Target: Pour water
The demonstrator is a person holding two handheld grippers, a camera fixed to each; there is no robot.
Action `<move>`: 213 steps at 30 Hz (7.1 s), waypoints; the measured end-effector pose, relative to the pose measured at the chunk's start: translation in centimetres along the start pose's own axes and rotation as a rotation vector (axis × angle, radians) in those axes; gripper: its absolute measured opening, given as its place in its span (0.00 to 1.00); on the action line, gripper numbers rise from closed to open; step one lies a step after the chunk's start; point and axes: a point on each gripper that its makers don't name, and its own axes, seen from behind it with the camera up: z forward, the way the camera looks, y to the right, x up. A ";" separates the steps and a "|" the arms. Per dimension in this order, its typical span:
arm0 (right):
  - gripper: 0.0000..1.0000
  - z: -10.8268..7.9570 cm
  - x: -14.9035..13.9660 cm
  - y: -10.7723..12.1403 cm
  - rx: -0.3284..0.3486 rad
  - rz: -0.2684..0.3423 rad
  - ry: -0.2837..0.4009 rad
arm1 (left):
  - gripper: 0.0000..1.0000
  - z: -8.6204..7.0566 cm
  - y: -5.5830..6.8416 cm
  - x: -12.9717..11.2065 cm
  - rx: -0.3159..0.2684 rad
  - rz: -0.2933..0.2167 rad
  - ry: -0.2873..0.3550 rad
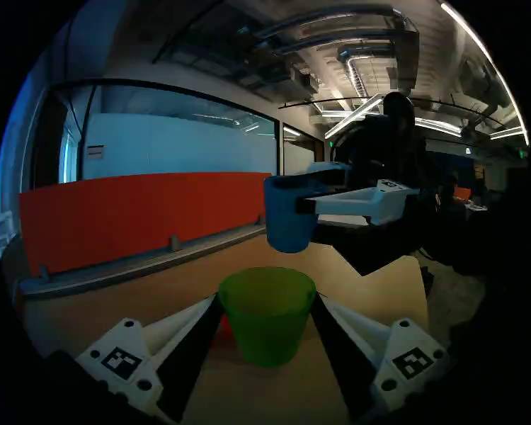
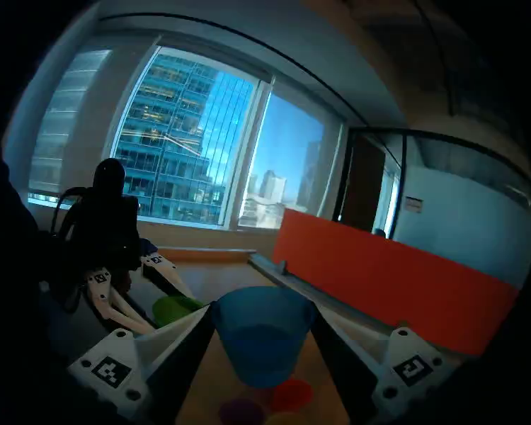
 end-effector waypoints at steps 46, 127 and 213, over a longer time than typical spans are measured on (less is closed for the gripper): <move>0.93 1.8 4.5 1.2 -0.004 -0.389 0.017 | 0.87 0.2 3.0 0.2 -0.073 -0.005 0.020; 0.92 3.5 5.5 2.7 -0.034 -0.864 -0.028 | 0.87 1.1 3.5 0.5 -0.105 -0.013 0.026; 0.92 3.9 7.7 2.3 -0.068 -1.160 -0.026 | 0.86 1.0 3.5 0.7 -0.107 -0.001 0.028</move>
